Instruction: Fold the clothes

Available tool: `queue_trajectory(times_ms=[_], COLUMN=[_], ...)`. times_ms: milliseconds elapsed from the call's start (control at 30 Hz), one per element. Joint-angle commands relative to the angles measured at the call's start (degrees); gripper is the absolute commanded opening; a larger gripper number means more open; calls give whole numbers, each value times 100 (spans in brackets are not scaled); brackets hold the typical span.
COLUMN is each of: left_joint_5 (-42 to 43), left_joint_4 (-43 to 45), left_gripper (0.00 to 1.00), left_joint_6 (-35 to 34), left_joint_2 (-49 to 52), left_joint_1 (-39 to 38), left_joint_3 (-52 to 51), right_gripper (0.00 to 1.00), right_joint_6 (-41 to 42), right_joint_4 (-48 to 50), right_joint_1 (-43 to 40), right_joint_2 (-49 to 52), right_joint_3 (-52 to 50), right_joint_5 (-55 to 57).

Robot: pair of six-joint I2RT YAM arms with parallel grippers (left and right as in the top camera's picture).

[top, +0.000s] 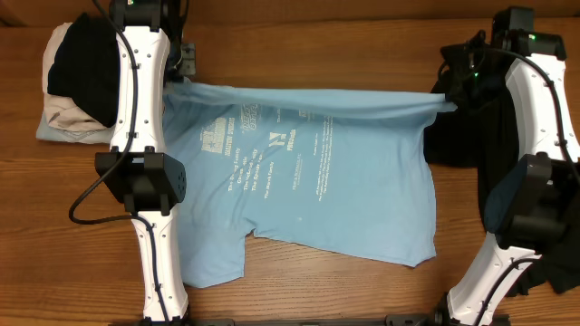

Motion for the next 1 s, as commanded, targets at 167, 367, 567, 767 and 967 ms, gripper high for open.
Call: queue_trajectory(times_ms=[167,367,567,767,967], left_joint_5=[85,181,179,179,179], left_joint_4=[-411,-413,-413,-413,-413], left_gripper=[4,4,4,4,11], left_joint_6=[-179,-50,17,144,236], left_joint_2=[-227,-227,-227,-227,-227], left_joint_1=[210,205,205,205,205], left_joint_3=[44,-918,-1961,-2323,-2323], right_gripper=[4,4,4,5,9], right_joint_6=[109,170,175,214,214], right_joint_4=[-472,-446,-455,-629,-732], right_joint_1=[48,52,63,63,63], right_joint_2=[-289,-289,-289,-289,-289], right_joint_3=[-146,-964,-1436,-1534,-1814], right_joint_5=[-46,-46,-24,37,39])
